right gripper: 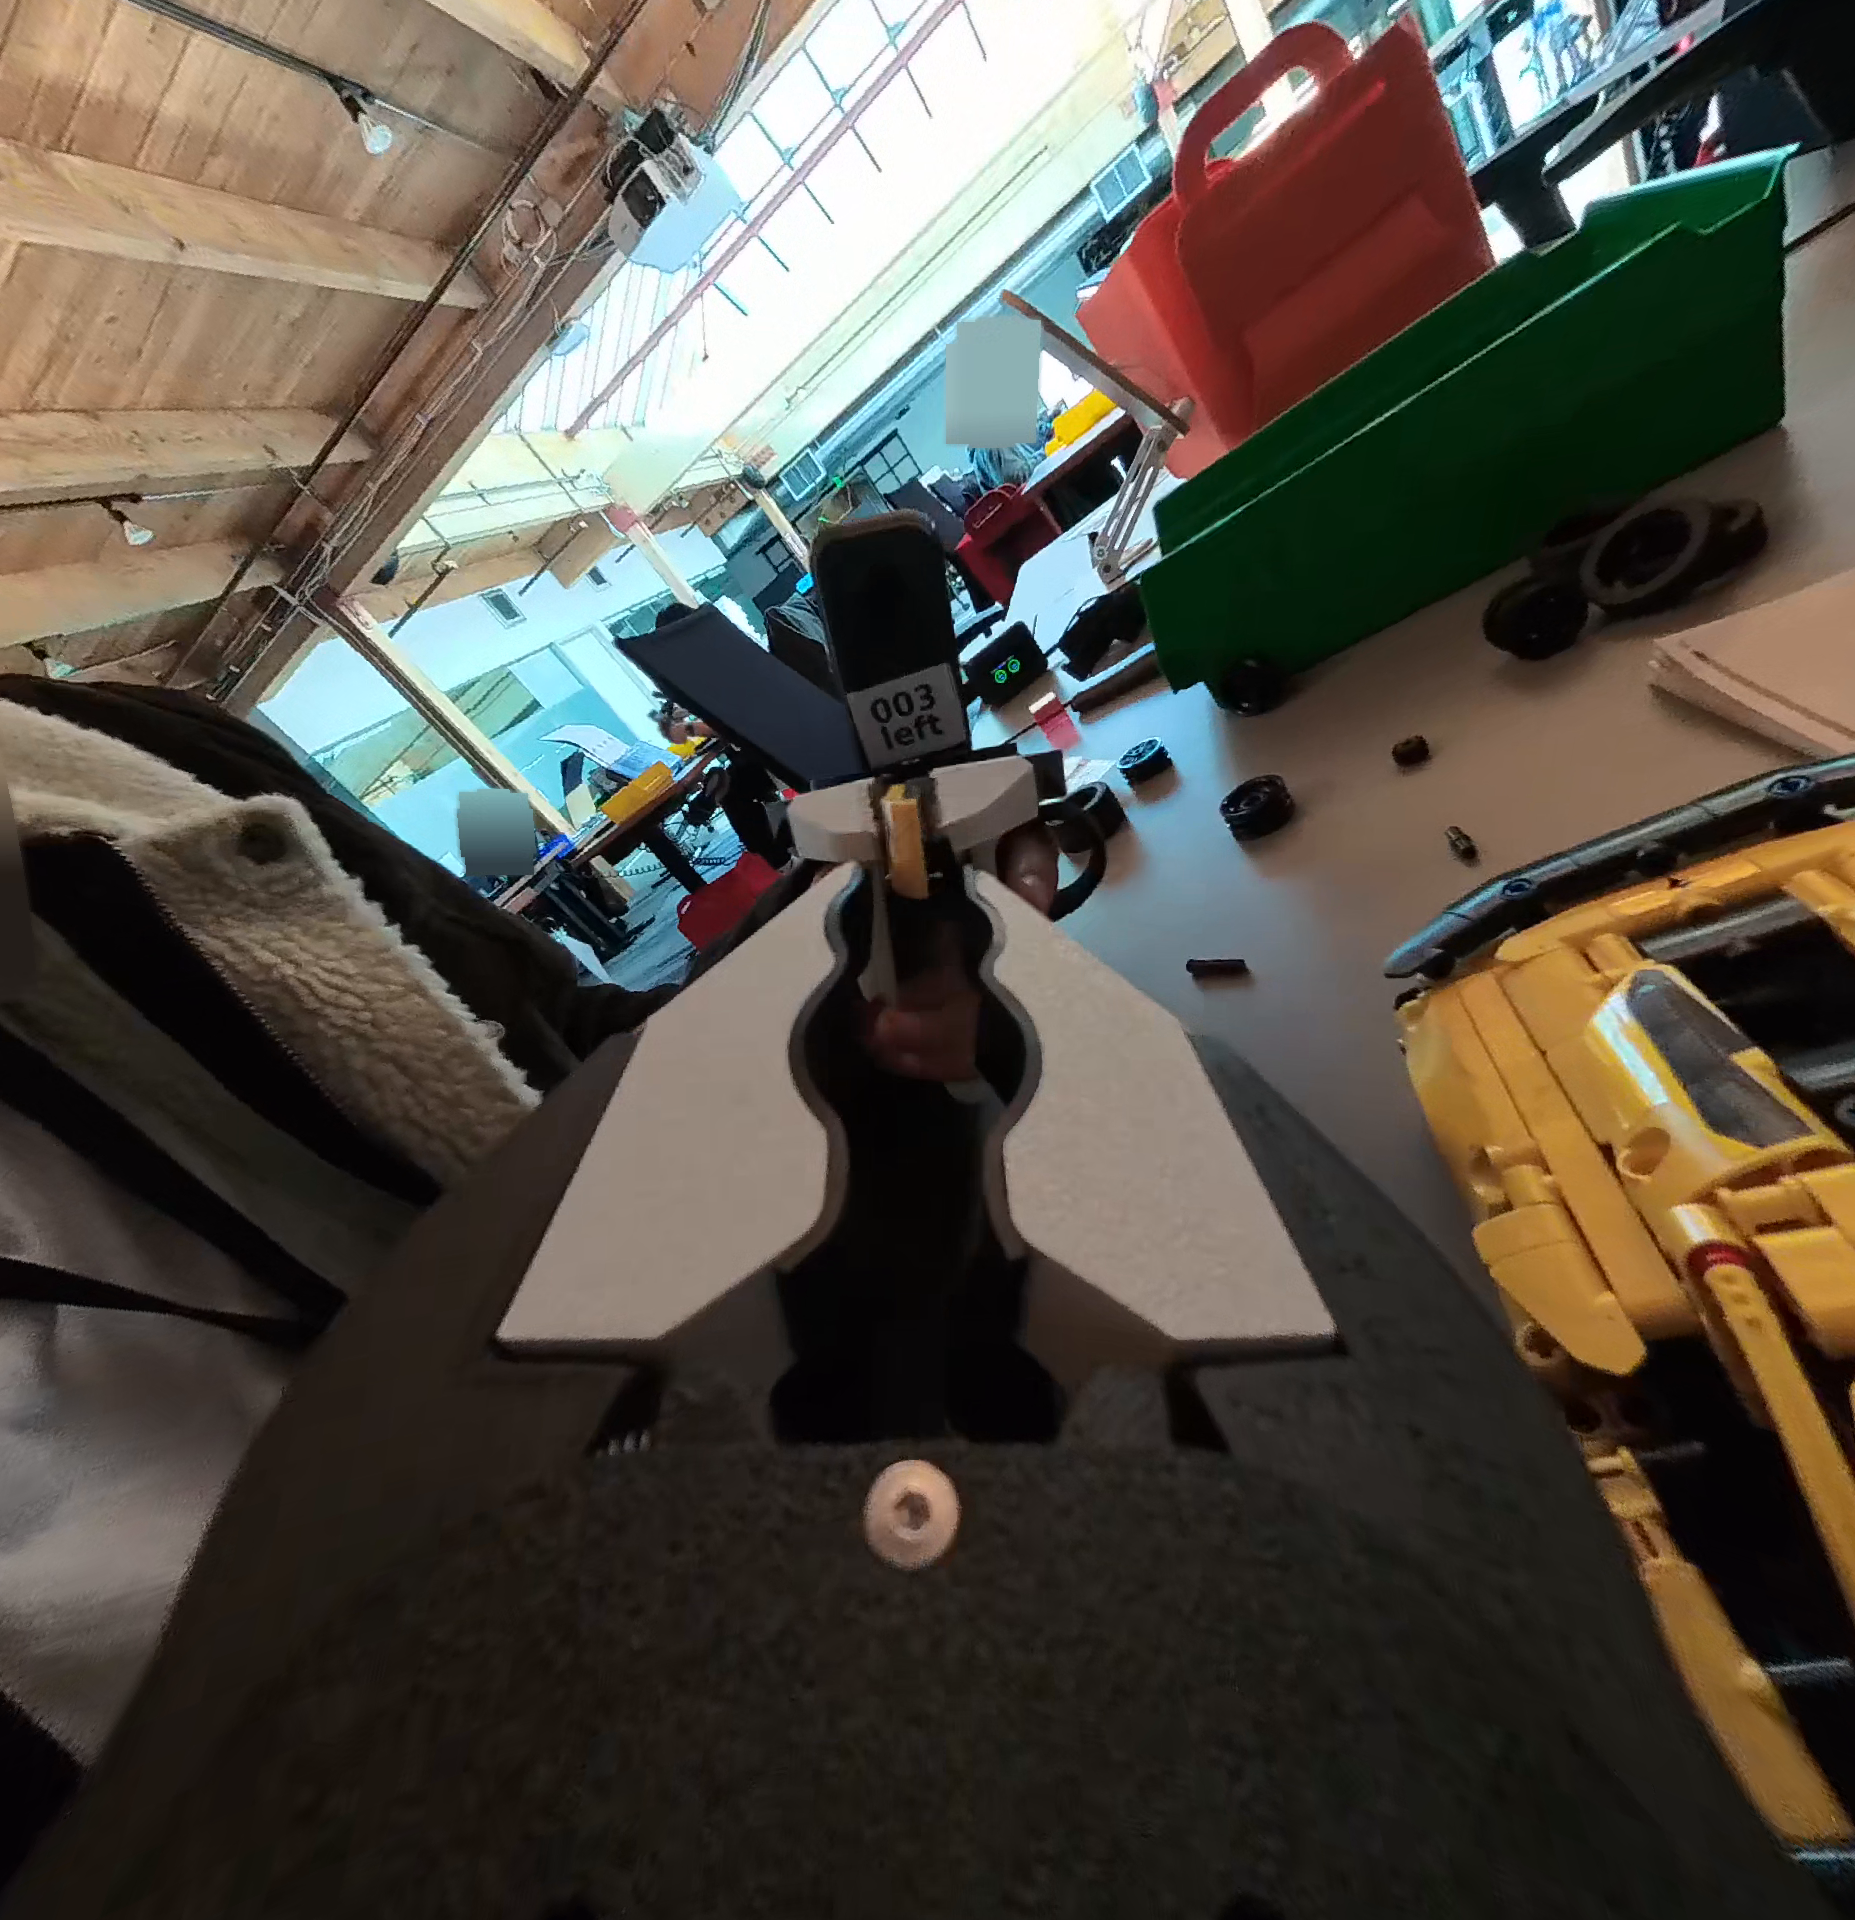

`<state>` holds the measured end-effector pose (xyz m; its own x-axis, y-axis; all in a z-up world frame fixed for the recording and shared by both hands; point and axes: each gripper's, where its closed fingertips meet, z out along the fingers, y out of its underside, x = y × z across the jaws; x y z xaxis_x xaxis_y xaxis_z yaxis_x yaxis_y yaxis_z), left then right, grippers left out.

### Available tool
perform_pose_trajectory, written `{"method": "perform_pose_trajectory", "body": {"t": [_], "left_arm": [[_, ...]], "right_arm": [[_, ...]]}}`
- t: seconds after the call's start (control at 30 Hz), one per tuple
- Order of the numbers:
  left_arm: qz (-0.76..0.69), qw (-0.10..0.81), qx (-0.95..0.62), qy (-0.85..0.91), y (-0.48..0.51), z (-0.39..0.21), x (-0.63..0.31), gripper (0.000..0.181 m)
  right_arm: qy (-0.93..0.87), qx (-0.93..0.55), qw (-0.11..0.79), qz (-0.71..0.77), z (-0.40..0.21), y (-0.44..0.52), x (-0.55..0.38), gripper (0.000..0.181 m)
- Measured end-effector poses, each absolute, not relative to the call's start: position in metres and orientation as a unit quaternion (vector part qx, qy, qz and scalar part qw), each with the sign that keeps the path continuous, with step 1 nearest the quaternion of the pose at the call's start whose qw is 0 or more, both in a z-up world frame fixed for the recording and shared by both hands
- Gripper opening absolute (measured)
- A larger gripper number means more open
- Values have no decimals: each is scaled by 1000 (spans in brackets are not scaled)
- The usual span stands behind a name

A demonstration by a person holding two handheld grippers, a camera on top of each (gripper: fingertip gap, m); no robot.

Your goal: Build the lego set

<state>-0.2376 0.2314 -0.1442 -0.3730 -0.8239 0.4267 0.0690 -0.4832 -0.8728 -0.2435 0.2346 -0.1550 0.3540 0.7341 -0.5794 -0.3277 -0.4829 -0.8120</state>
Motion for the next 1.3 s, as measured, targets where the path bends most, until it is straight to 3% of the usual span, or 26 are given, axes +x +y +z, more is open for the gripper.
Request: {"method": "perform_pose_trajectory", "body": {"t": [0.03, 0.43, 0.67, 0.9, 1.2, 1.3], "left_arm": [[-720, 315, -466, 406, 231, -144, -237, 6], [-740, 306, -433, 414, 219, -137, -240, 6], [-705, 356, -368, 490, 192, -131, -248, 6], [-628, 424, -357, 547, 191, -140, -247, 6], [-582, 434, -377, 575, 200, -154, -244, 6], [-573, 429, -381, 585, 202, -159, -244, 6]], "right_arm": [[-152, -667, 488, 543, -155, 235, -243, 11], [-235, -668, 522, 475, -148, 223, -245, 7], [-350, -640, 554, 402, -140, 199, -251, 7], [-324, -652, 503, 465, -149, 199, -252, 11], [-328, -657, 539, 412, -162, 214, -245, 22], [-346, -655, 551, 383, -166, 214, -246, 17]]}}
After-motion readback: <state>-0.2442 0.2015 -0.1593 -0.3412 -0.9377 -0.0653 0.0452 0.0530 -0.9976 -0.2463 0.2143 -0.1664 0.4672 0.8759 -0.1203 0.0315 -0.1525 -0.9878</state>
